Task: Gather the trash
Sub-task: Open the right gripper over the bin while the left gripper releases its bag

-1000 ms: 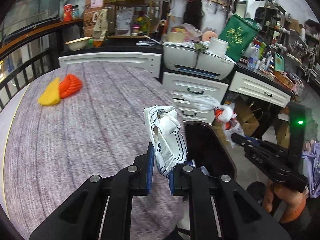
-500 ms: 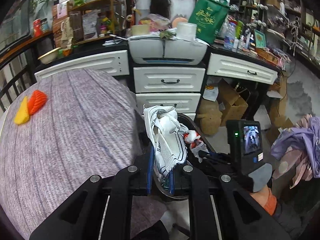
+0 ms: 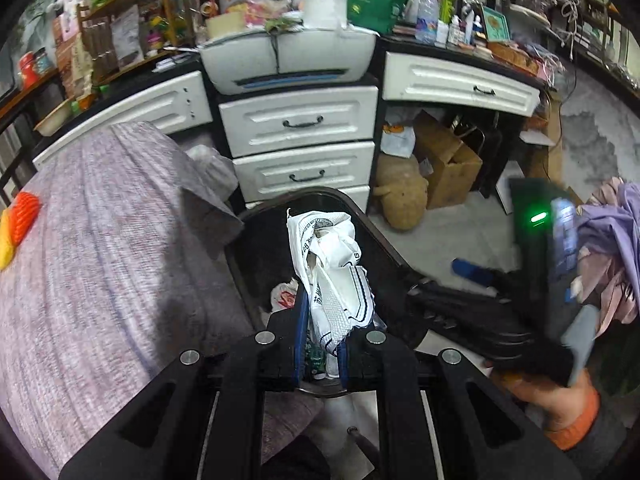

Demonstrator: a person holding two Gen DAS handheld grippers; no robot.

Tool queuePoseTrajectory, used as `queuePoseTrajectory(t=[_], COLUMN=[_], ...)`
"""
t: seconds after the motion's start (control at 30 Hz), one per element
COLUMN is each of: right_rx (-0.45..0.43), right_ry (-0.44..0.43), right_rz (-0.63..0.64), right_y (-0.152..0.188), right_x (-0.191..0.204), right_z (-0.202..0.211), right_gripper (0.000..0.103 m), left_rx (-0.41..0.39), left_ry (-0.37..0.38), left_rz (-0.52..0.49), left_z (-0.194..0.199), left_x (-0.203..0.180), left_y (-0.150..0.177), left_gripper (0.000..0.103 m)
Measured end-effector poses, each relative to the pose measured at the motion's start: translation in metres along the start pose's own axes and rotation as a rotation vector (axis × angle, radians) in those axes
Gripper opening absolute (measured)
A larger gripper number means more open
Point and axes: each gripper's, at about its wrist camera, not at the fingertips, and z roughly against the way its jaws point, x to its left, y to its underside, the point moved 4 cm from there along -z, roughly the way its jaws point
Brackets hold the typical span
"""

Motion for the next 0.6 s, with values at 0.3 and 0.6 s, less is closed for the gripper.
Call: queuePoseTrajectory(t=[0.3, 0.6], right_rx=[-0.05, -0.063], right_ry=[0.029, 0.044], right_rz=[-0.033, -0.031], right_y=[-0.007, -0.006], right_x=[-0.023, -0.029], right_z=[0.025, 0.029], right_gripper=[0.072, 0.073], left_rx=[0.074, 0.117], left_ry=[0.004, -0.006], left_rz=[-0.021, -0.048], left_z=[-0.031, -0.053], left_x=[-0.006, -0.008], left_y=[0.001, 0.003], left_gripper=[0.013, 0.013])
